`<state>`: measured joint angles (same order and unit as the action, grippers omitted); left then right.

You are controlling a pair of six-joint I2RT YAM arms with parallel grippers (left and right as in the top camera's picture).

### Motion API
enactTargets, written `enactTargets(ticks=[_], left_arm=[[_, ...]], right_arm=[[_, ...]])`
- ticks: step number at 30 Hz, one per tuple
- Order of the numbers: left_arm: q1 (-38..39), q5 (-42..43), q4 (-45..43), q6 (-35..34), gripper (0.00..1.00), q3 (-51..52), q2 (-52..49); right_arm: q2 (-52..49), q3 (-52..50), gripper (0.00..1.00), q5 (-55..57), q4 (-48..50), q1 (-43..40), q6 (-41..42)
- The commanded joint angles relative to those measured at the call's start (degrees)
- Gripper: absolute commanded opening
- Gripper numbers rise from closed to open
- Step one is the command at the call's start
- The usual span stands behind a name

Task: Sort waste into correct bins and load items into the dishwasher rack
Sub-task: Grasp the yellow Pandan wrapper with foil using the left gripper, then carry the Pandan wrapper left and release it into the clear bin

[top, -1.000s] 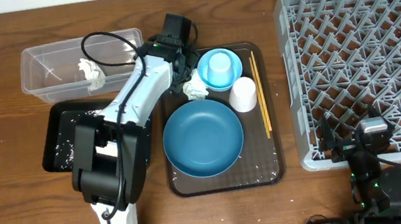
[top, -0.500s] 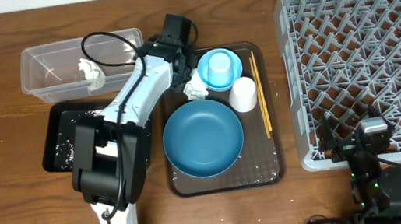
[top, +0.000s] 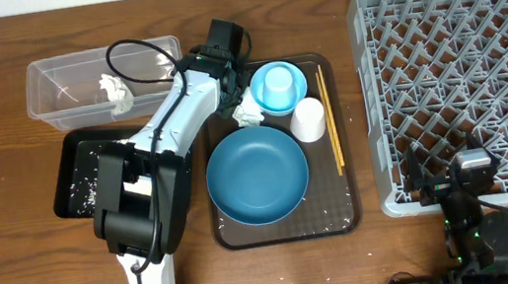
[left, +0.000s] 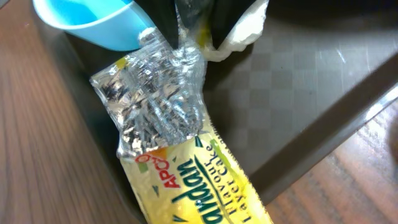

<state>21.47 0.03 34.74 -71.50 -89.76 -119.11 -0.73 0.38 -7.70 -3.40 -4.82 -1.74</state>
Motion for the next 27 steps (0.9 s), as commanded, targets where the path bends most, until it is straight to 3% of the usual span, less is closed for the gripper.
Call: enactTargets(ticks=[1,18,27], left_arm=[[0.26,-0.5,0.74,2.91,0.06,-0.09,1.05],[0.94,-2.4,0.33,6.49,0.06,-0.09,20.48],[-2.4,-26.16,1.42,18.58,0.11,-0.09,21.94]], right_arm=[[0.09,-0.07,0.99,0.17,-0.24,1.14,-0.46],[0.09,-0.07,0.99,0.17,-0.24,1.14,-0.46],[0.09,-0.07,0.99,0.17,-0.24,1.14,-0.46]])
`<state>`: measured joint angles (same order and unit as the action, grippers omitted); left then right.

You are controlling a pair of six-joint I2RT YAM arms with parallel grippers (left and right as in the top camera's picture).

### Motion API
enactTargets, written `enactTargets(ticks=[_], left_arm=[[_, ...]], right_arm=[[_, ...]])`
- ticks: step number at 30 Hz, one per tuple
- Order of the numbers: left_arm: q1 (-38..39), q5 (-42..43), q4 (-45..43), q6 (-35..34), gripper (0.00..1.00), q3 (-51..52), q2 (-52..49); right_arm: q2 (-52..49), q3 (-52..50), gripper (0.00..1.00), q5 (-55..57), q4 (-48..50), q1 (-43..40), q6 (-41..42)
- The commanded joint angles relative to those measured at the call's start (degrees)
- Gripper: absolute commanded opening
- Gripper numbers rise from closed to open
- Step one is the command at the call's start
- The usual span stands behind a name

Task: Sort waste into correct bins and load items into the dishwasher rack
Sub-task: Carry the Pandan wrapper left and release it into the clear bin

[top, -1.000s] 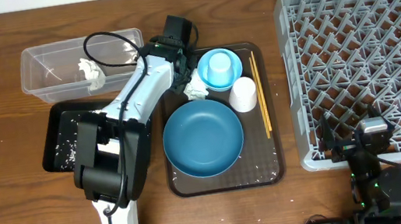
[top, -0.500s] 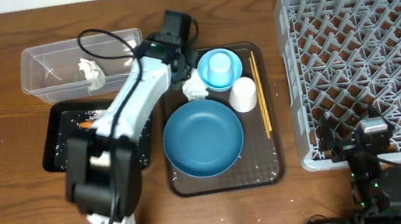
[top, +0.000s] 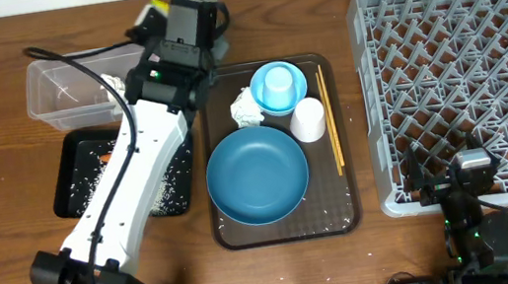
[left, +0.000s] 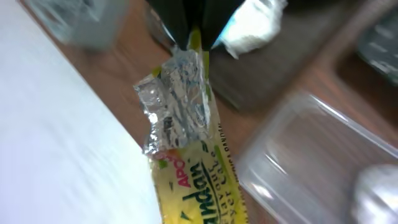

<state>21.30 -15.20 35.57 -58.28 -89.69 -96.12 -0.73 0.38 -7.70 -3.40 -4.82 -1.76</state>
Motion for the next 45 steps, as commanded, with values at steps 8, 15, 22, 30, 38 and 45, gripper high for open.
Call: enactTargets(ticks=[8,15,22,30,38,45], left_arm=[[-13.25,-9.66,-0.07,7.85,0.21,-0.15,-7.15],[-18.69,-4.28,-0.07,7.89,0.7,-0.15,-9.77],[-17.22,6.01,1.36,12.92,0.8,-0.15,-7.26],[-4.66,11.06,1.84,26.75,0.87,-0.15,-3.41],[1.44,8.35,4.48,6.29,0.89,-0.15,-6.97],[1.42,8.98,4.28,-1.84,0.89,-0.15,-10.49]], right_arm=[[0.09,-0.07,0.99,0.17,-0.24,1.14,-0.44],[0.09,-0.07,0.99,0.17,-0.24,1.14,-0.44],[0.09,-0.07,0.99,0.17,-0.24,1.14,-0.46],[0.09,-0.07,0.99,0.17,-0.24,1.14,-0.44],[0.09,-0.07,0.99,0.17,-0.24,1.14,-0.46],[0.09,-0.07,0.99,0.17,-0.22,1.14,-0.44]])
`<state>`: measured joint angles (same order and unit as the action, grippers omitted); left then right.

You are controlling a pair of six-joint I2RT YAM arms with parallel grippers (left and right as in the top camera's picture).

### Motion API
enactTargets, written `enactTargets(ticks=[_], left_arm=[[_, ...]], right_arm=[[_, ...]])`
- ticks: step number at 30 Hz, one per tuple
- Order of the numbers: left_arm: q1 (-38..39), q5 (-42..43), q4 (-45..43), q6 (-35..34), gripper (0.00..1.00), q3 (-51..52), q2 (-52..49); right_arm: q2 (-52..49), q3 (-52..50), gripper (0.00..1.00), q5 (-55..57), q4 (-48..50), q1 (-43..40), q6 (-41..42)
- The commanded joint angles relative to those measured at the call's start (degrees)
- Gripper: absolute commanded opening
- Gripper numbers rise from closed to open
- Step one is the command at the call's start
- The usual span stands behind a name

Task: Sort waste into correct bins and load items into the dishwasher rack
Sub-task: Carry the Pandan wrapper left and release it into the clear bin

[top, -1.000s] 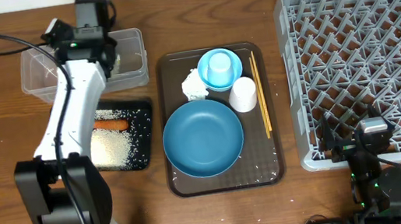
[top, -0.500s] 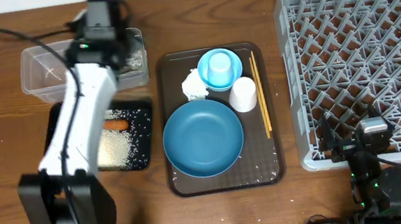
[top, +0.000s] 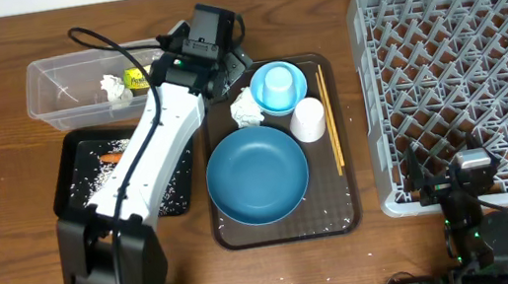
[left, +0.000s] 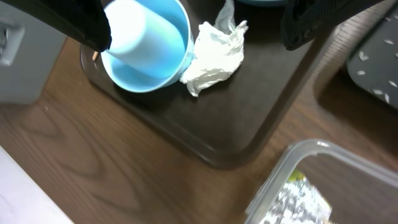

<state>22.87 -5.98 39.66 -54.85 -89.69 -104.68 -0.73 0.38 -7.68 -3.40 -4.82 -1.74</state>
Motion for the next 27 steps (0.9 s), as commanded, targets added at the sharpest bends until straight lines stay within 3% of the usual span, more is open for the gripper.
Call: enactTargets(ticks=[1,11,21,27], left_arm=[[-0.11,0.44,0.61,-5.14,0.89,-0.15,-2.69],[0.09,0.55,7.28,10.43,0.89,-0.15,-8.57],[0.09,0.63,6.64,29.51,0.89,-0.15,-11.06],[0.26,2.45,6.23,35.32,0.89,-0.13,-11.06]], right_arm=[[0.09,-0.07,0.99,0.15,-0.24,1.14,-0.46],[0.09,-0.07,0.99,0.15,-0.24,1.14,-0.46],[0.09,-0.07,0.99,0.15,-0.24,1.14,-0.46],[0.09,-0.07,0.99,0.15,-0.24,1.14,-0.46]])
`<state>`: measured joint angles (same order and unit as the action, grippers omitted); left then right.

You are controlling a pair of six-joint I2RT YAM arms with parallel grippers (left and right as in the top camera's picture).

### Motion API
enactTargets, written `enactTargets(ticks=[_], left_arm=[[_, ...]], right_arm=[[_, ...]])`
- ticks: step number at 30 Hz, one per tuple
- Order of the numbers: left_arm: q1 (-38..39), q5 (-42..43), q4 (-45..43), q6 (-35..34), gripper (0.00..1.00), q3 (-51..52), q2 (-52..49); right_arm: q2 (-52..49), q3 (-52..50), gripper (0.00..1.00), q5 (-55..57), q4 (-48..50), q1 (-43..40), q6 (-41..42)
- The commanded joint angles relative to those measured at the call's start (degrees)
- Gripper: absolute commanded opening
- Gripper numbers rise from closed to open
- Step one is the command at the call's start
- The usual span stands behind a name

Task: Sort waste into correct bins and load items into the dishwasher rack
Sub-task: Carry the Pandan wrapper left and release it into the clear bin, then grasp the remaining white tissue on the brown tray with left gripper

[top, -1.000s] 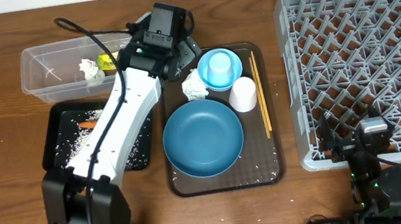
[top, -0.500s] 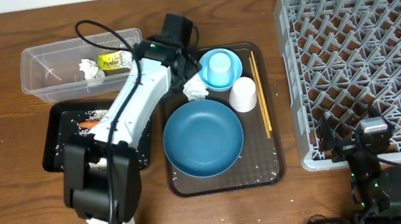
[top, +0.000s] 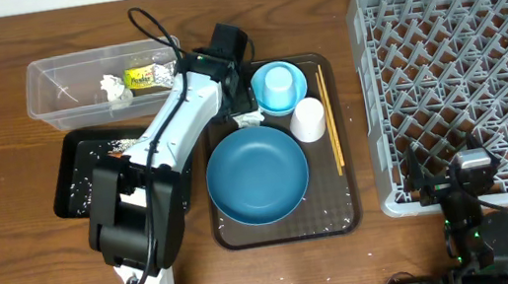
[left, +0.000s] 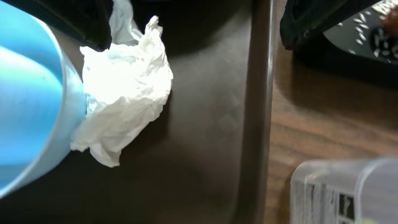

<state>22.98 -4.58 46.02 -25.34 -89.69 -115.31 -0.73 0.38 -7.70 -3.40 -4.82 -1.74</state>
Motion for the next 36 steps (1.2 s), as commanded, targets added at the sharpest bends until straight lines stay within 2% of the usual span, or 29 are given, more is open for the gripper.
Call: enactTargets(ticks=[1,14,23,36], left_arm=[[0.26,1.16,-0.22,6.32,0.89,-0.04,-0.44],[0.61,2.64,-4.87,7.76,0.89,4.48,-0.44],[0.61,2.62,-12.35,11.41,0.89,5.84,-0.52],[0.94,3.17,-13.81,11.39,0.89,5.73,-5.11]], right_arm=[[0.09,-0.07,0.99,0.17,-0.24,1.14,-0.46],[0.09,-0.07,0.99,0.17,-0.24,1.14,-0.46],[0.09,-0.07,0.99,0.17,-0.24,1.14,-0.46],[0.09,-0.07,0.99,0.17,-0.24,1.14,-0.46]])
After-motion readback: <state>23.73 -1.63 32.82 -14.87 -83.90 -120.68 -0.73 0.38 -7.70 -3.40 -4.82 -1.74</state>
